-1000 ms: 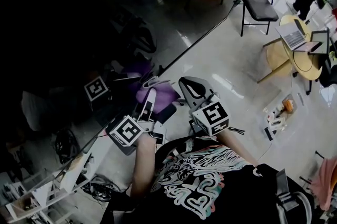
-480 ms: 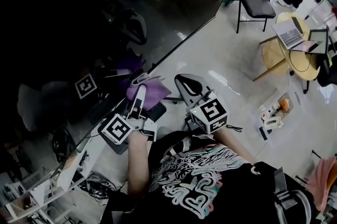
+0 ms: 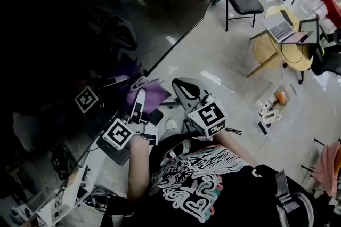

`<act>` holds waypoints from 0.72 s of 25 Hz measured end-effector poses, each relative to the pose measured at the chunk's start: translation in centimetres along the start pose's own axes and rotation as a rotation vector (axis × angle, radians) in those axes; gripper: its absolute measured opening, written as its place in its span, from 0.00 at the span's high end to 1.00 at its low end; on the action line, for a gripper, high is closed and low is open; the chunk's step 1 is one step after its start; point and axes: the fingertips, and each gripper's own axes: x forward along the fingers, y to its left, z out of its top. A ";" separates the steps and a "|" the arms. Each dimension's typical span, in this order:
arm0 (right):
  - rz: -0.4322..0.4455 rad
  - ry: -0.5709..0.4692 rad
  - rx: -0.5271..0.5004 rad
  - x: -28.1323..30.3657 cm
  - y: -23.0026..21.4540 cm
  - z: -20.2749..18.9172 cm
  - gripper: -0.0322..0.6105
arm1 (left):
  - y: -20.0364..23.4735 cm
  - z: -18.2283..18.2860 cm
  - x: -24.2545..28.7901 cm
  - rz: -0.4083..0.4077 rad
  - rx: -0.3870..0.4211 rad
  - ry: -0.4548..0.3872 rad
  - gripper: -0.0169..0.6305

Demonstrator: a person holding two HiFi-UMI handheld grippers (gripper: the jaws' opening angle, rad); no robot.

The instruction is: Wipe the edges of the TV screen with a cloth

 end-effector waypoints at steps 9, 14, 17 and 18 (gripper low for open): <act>-0.100 -0.004 0.016 -0.4 -0.4 0.6 0.90 | -0.9 -0.8 1.7 -0.022 -0.044 0.028 0.77; -0.164 -0.001 0.024 -0.5 -0.9 0.3 0.90 | -1.3 -1.3 3.4 -0.066 -0.064 0.072 0.77; -0.191 0.007 0.026 -0.4 -1.0 -0.1 0.90 | -1.4 -1.3 4.1 -0.086 -0.083 0.090 0.77; -0.200 0.009 0.029 -0.5 -1.5 -0.1 0.90 | -1.6 -1.6 4.7 -0.087 -0.089 0.094 0.77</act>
